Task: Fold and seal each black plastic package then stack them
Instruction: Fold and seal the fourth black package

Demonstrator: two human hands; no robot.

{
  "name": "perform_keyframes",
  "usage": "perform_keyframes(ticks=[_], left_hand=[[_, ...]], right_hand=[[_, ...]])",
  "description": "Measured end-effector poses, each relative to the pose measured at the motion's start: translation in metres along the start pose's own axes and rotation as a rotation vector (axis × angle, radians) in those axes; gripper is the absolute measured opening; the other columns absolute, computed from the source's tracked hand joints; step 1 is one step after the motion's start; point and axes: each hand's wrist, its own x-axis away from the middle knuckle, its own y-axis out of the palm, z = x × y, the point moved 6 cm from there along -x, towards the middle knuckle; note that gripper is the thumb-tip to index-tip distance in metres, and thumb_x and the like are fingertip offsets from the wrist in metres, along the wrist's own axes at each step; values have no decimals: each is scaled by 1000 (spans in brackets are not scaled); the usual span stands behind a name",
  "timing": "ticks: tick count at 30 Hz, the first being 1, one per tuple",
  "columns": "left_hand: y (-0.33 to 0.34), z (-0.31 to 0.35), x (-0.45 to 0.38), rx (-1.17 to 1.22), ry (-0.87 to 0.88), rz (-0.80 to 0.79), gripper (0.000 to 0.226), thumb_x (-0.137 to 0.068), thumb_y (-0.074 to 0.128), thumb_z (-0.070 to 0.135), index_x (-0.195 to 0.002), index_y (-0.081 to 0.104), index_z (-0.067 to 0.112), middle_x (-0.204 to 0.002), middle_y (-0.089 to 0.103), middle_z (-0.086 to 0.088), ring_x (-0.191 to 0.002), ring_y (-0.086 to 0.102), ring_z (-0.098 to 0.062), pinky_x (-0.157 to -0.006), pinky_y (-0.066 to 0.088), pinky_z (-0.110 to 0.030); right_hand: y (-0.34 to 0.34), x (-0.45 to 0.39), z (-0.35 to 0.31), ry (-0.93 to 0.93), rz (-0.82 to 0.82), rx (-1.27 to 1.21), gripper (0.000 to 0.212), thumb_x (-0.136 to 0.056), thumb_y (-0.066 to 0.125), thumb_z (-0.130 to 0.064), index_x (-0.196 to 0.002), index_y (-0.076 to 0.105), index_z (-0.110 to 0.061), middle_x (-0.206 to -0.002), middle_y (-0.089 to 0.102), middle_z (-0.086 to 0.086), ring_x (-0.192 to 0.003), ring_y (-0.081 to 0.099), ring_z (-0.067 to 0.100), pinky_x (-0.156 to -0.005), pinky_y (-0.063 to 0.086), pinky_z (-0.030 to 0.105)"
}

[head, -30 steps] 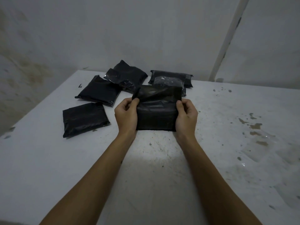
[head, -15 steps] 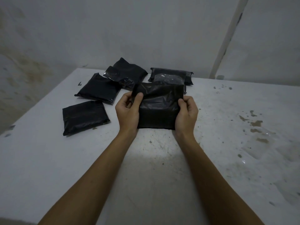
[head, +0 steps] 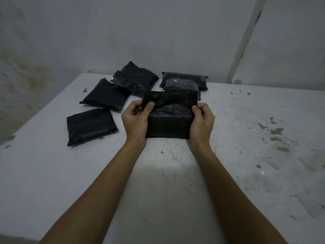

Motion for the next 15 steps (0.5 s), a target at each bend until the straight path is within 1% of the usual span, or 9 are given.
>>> perform_keyframes(ticks=[2,4,7,11,13,15], left_hand=[[0,-1,0,18,-9,1,11,-90,78,12,-99,73,8,-90,75,2,-87,71,-13,-86,60,-35],[1,-1,0,27,-11,-5,4,-95,71,14,-96,74,12,-88,74,6,-88,69,-11,-89,58,-35],[1,1,1,0,-8,12,19,-97,63,6,-99,78,18,-93,76,11,-93,69,-6,-93,58,-31],[1,3,3,-25,6,3,31,-93,60,-3,-98,78,21,-98,76,10,-99,69,-10,-94,59,-33],[1,4,4,-28,10,-3,34,-90,60,-8,-98,77,20,-96,75,11,-96,70,-8,-92,60,-33],[1,5,6,-22,12,-8,35,-88,59,-13,-100,75,15,-96,74,9,-91,70,-5,-89,60,-31]], right_hand=[[-1,0,-1,-12,5,0,17,-103,50,-12,-90,61,-10,-90,66,2,-80,63,10,-73,57,31],[0,0,0,-6,6,-6,17,-103,50,-13,-91,61,-10,-91,66,3,-81,64,10,-72,57,30],[0,0,2,7,1,-8,16,-103,50,-15,-92,61,-12,-97,68,7,-88,66,20,-78,60,39],[0,0,2,16,-2,-5,16,-103,51,-15,-95,63,-11,-98,69,9,-89,68,23,-79,61,42],[1,1,1,11,-2,0,16,-103,51,-15,-95,64,-10,-97,69,9,-90,67,26,-81,61,44],[2,1,1,11,-7,11,16,-103,52,-15,-97,65,-10,-98,69,8,-91,67,25,-81,61,42]])
